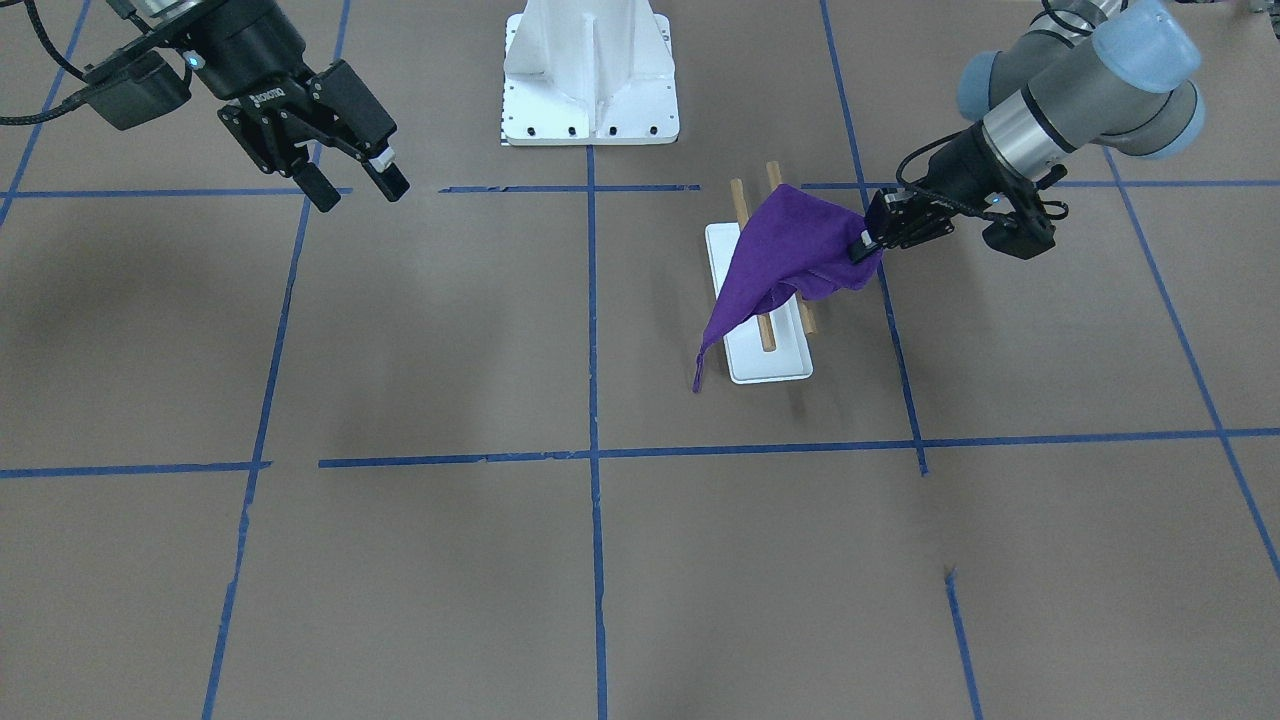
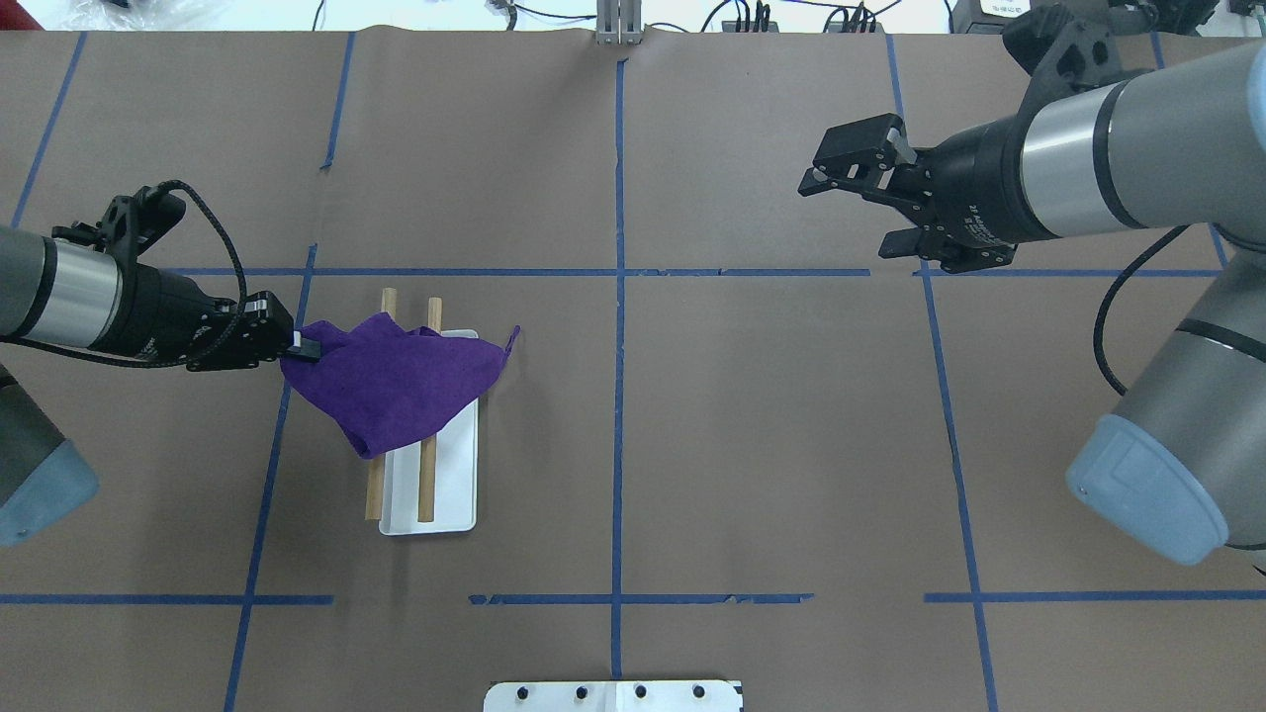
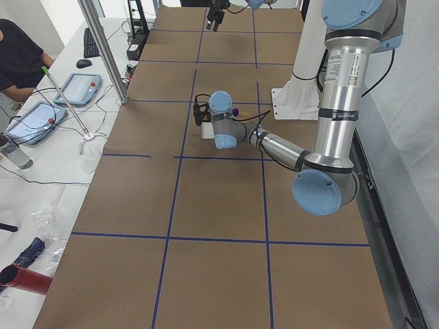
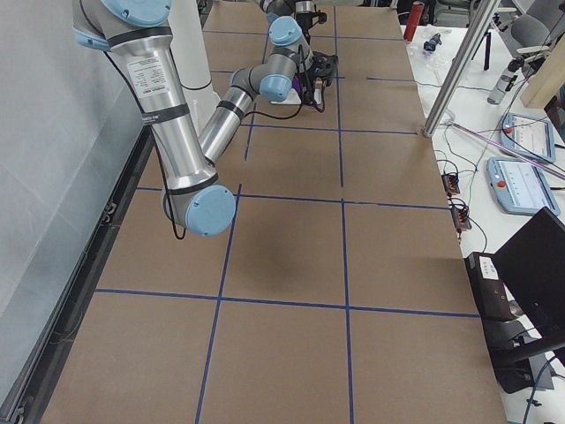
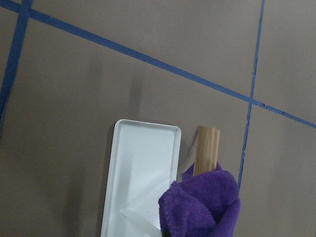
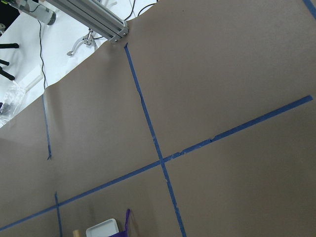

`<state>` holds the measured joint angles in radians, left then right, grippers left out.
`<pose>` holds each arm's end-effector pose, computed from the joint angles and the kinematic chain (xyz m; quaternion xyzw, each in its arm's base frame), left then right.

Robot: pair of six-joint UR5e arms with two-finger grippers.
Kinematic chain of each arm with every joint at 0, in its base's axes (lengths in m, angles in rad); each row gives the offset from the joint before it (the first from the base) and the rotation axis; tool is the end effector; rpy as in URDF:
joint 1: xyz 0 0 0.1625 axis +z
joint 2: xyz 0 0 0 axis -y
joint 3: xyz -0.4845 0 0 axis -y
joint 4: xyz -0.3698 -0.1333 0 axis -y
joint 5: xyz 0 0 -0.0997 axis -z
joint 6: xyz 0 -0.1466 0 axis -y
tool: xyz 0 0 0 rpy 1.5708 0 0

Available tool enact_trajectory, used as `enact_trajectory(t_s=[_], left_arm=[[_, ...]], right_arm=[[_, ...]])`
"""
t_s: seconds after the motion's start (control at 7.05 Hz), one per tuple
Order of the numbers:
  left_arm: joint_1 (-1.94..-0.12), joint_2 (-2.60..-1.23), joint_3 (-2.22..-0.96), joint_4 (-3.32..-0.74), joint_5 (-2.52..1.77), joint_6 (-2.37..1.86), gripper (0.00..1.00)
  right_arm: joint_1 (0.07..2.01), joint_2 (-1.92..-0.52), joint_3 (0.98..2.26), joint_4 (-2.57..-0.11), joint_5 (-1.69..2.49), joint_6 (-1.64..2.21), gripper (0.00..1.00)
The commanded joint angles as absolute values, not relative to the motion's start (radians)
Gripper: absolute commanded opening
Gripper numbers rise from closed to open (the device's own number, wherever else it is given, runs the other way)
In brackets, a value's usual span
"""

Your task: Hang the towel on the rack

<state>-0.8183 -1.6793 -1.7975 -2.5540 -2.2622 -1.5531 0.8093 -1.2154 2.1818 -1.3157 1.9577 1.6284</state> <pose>0.3372 -0.4184 0.4542 -0.0109 0.6354 -0.0987 0.7658 -0.3164 -0.4450 0.2652 0.0601 -0.5813 0.2376 0.7759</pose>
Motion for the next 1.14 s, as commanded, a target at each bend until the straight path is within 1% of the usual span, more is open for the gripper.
enact_trajectory(t_s=[0.0,0.43,0.57,0.71,0.99], left_arm=[[-0.815,-1.683,-1.769,-2.556,-2.257,-1.552,1.0],[-0.818,-1.677,-1.767,-2.554,-2.253,-1.552,1.0],[-0.846,-1.674,-1.766,-2.548,-2.252,-1.551,1.0],[-0.885,-1.674,-1.761,-2.545,-2.253,-1.492,1.0],[-0.998,-1.591,-1.714,-2.539,-2.26,-1.079,1.0]], right_arm=[[0.813,-1.218,2.187,-1.315,1.959,1.629,1.0],[0.827,-1.244,2.191,-1.315,1.96,1.628,1.0],[0.853,-1.255,2.189,-1.324,1.976,1.626,1.0],[0.911,-1.323,2.187,-1.321,2.04,1.571,1.0],[1.049,-1.502,2.18,-1.322,2.142,1.254,1.0]])
